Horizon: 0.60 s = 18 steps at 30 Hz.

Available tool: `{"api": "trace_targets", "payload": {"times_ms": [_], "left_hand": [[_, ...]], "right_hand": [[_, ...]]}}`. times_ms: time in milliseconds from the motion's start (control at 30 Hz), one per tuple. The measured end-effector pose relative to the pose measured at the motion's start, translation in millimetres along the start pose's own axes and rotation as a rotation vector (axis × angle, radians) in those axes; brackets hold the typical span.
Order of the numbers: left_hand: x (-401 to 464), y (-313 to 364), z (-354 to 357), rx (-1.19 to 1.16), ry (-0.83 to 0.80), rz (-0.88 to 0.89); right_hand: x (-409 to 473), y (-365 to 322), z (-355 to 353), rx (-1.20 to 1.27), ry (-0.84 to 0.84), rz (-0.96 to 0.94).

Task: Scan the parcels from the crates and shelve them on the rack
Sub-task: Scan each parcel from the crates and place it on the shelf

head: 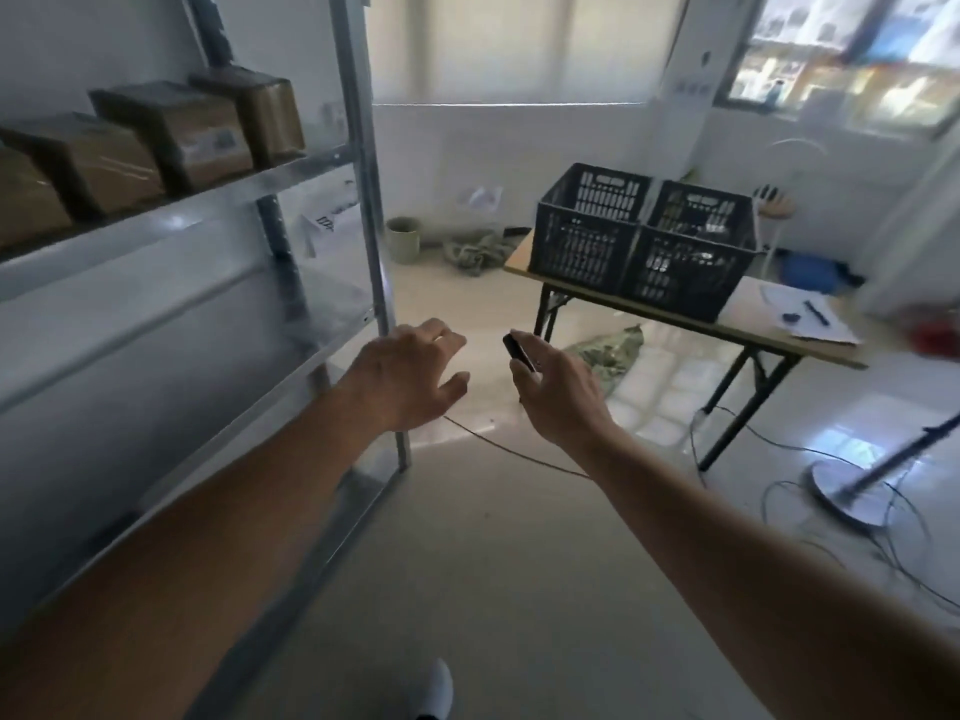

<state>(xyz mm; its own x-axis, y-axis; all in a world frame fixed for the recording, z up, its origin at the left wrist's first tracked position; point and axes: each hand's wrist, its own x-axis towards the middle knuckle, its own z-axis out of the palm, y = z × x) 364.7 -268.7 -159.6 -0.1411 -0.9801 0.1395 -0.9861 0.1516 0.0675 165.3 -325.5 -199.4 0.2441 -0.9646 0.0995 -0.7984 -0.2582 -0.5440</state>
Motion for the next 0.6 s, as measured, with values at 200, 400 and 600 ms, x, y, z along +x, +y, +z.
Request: {"api": "trace_targets", "payload": {"times_ms": [200,400,600], "left_hand": [[131.4,18.8,32.9,-0.019,-0.004,0.163],[248.4,34.5,56.0,-0.074,-0.039,0.314],[355.7,69.2,69.6,-0.081,-0.078,0.408]], "right_hand": [[73.1,56.6,-31.2,0.016,0.093,0.122],[138.3,105.3,-55.4,0.018,0.177,0.259],[200.4,168.0,-84.2,0.017,0.220,0.376]]}}
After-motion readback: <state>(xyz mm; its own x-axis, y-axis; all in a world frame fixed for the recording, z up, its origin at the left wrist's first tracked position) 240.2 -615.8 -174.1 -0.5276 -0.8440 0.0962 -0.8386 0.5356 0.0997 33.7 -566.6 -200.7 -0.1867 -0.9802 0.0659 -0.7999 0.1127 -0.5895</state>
